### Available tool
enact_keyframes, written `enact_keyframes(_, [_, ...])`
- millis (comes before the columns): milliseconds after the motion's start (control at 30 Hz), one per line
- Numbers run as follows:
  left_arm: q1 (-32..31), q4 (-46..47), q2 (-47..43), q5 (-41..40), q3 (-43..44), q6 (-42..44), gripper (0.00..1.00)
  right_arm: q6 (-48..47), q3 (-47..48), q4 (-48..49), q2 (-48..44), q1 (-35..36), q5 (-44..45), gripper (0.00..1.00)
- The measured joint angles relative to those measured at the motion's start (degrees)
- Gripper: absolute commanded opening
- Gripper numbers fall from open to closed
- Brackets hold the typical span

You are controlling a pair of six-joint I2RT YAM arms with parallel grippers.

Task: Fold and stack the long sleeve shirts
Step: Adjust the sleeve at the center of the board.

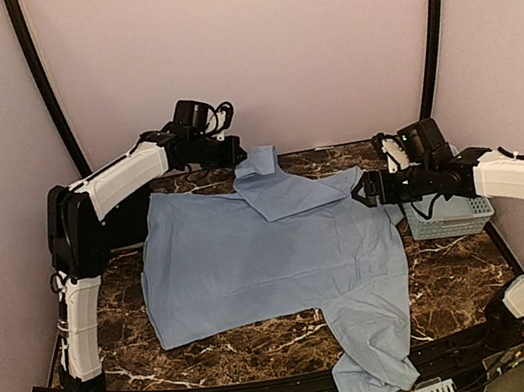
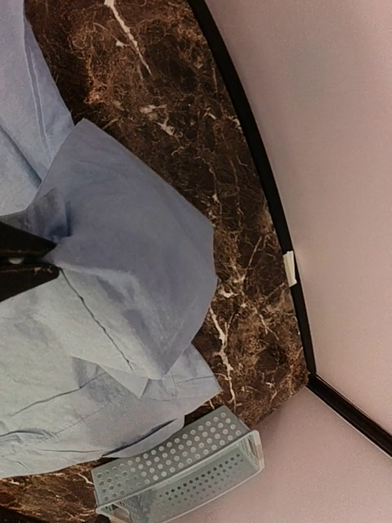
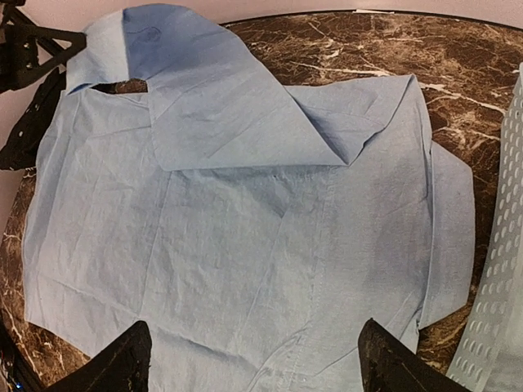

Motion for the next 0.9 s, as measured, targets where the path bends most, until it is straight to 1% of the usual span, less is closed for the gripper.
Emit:
enact_keyframes(133, [0.1,0.3,5.7,1.1,1.4,0.0,0.01,0.3,-0.5,0.9,1.6,0.0,-0.6,0.84])
enact_keyframes(267, [0.4,0.2,13.4,1.7,7.3,-0.1,0.12,0.6,-0.8,0.9,2.3,0.0,-1.1,0.84])
enact_keyframes(300, [0.5,0.2,14.9,1.7,8.7,-0.2,0.22,0.6,-0.9,0.7,2.3,0.0,-1.2,0.84])
enact_keyframes(333, [0.6,0.3,16.3,1.7,9.7,-0.2,0.27,0.6,-0.9,0.6,2.3,0.0,-1.2,0.84])
enact_keyframes(367, [0.7,0.2,17.1,1.5,10.4,-0.1,0.38,0.7,-0.9,0.2,2.2,0.0,-1.2,0.84])
enact_keyframes(400, [0.9,0.2,17.6,1.2,10.7,0.1,0.44,0.8,-0.9,-0.2,1.9,0.1,-1.2,0.84])
enact_keyframes(433, [1.0,0.0,17.7,0.7,10.8,-0.2,0.55,1.0,-1.2,-0.8,1.5,0.4,-1.1,0.84])
enact_keyframes(467, [1.2,-0.4,17.7,0.2,11.0,0.2,0.60,1.3,-1.6,-1.5,0.5,0.7,-0.9,0.84])
enact_keyframes(500, [1.4,-0.6,17.7,-0.5,11.5,0.4,0.70,1.9,-2.2,-2.4,-0.7,1.2,-0.8,0.84])
enact_keyframes(533, [1.6,-0.6,17.4,-1.5,12.0,0.4,0.73,2.4,-2.9,-3.2,-1.9,2.1,-0.8,0.84])
enact_keyframes(567, [1.8,-0.9,16.9,-2.6,12.2,0.7,0.79,2.9,-3.5,-3.9,-3.0,3.1,-0.8,0.84])
enact_keyframes(600, [2.0,-1.3,16.2,-4.1,12.2,0.8,0.82,3.7,-4.5,-4.8,-4.5,5.0,-0.7,0.84])
enact_keyframes(700, [2.6,-3.3,12.3,-7.5,11.7,1.5,0.84,5.8,-7.1,-7.9,-8.3,10.5,-1.2,0.84])
enact_keyframes(767, [2.8,-3.8,7.9,-8.7,9.3,1.5,0.85,7.3,-8.8,-10.2,-10.5,14.1,-1.7,0.84])
enact_keyframes(900, [3.2,-1.2,-6.6,-8.6,-5.3,0.4,0.94,11.4,-11.3,-14.7,-14.9,22.9,-2.2,0.85])
